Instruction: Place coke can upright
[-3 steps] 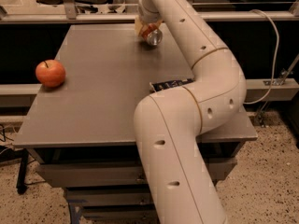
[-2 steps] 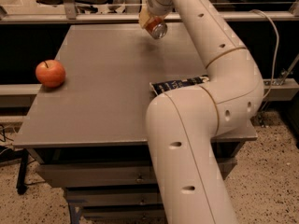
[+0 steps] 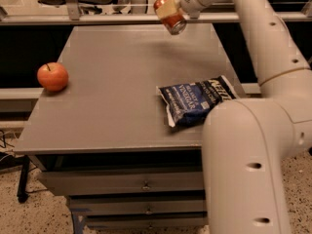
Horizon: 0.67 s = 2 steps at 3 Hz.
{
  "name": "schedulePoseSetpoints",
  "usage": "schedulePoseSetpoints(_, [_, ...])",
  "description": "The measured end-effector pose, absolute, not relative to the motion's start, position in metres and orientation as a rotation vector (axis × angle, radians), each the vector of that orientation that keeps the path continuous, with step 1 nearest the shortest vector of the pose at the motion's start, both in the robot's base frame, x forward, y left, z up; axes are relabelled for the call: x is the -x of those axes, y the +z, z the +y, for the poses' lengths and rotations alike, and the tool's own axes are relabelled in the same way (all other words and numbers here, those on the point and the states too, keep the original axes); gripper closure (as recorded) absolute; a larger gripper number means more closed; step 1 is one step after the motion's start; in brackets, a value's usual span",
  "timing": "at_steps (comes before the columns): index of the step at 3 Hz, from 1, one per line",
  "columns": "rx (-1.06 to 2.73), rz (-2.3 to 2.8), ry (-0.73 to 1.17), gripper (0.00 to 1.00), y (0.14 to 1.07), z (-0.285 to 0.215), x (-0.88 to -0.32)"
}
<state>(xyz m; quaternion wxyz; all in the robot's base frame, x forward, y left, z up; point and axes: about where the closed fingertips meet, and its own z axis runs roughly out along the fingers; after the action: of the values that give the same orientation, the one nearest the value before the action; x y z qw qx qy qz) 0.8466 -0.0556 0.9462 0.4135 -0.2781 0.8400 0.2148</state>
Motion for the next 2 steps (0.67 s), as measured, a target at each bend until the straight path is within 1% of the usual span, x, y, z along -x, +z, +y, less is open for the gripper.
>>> schedulePoseSetpoints(2, [0.785,1.845,0.826,1.0,0.947,-0.103,-0.798])
